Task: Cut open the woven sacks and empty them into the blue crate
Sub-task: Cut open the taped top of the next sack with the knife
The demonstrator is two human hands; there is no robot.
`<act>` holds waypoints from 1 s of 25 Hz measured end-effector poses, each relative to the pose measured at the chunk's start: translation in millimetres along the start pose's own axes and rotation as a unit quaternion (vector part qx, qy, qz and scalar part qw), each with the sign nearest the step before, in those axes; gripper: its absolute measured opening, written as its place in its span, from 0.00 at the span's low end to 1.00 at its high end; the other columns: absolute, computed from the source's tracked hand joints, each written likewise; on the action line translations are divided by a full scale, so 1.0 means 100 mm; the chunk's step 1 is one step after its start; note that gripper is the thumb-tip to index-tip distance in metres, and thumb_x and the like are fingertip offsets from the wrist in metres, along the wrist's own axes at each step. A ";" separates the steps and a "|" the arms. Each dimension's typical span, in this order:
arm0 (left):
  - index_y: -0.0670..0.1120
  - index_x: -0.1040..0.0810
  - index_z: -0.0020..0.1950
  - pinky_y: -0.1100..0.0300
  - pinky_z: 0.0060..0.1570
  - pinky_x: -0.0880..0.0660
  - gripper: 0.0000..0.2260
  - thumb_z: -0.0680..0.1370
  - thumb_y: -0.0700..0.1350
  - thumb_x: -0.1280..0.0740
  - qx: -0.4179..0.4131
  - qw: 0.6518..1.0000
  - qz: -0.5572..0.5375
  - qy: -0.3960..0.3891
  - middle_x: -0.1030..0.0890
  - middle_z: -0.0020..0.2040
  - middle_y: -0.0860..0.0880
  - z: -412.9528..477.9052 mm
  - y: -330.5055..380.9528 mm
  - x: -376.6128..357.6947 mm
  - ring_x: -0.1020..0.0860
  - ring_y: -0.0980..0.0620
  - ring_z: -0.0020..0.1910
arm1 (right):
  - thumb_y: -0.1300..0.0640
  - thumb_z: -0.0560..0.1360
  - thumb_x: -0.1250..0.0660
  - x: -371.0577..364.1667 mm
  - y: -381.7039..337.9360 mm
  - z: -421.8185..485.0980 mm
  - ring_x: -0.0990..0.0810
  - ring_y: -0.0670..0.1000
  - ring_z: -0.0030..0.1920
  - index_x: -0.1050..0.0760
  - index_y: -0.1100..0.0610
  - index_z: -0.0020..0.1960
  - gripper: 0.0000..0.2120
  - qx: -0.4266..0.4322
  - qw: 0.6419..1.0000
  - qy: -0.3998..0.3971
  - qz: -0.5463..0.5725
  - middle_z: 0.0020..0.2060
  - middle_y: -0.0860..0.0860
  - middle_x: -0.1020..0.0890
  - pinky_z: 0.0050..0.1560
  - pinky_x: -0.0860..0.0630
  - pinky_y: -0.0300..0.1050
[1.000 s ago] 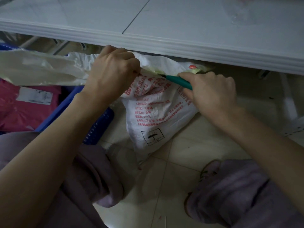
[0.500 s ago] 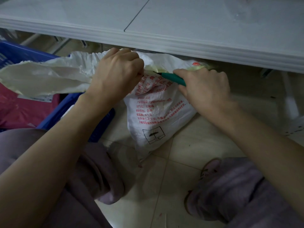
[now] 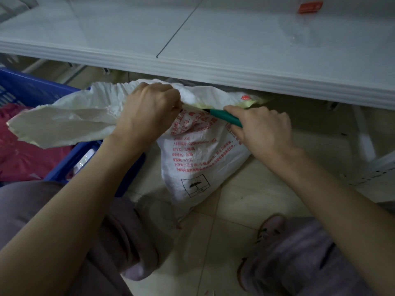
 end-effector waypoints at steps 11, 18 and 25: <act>0.37 0.23 0.40 0.49 0.30 0.27 0.01 0.71 0.34 0.33 0.070 0.995 -0.003 0.072 0.21 0.37 0.40 -0.19 -0.18 0.29 0.23 0.41 0.34 | 0.49 0.70 0.27 0.10 0.35 0.05 0.25 0.45 0.35 0.25 0.54 0.43 0.11 -0.134 0.933 0.048 0.332 0.34 0.45 0.23 0.33 0.31 0.34; 0.36 0.24 0.41 0.46 0.33 0.25 0.01 0.73 0.32 0.34 0.103 0.984 -0.025 0.144 0.21 0.39 0.39 -0.32 -0.26 0.67 0.23 0.41 0.36 | 0.57 0.73 0.28 0.28 -0.01 0.44 0.22 0.50 0.48 0.25 0.56 0.47 0.07 -0.101 0.934 0.081 0.334 0.47 0.50 0.20 0.45 0.28 0.40; 0.43 0.19 0.54 0.48 0.54 0.30 0.10 0.75 0.40 0.34 0.143 0.982 0.081 0.089 0.21 0.59 0.43 -0.36 -0.36 0.73 0.23 0.42 0.57 | 0.60 0.70 0.26 0.76 -0.18 0.49 0.19 0.47 0.43 0.30 0.50 0.38 0.13 -0.080 0.910 0.158 0.376 0.40 0.50 0.19 0.35 0.29 0.27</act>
Point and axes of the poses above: each hand's wrist, its own z-axis towards the middle knuckle, its own x-axis out of the back of the hand, y = z × x, the point moved 10 cm from there along z, towards the middle knuckle
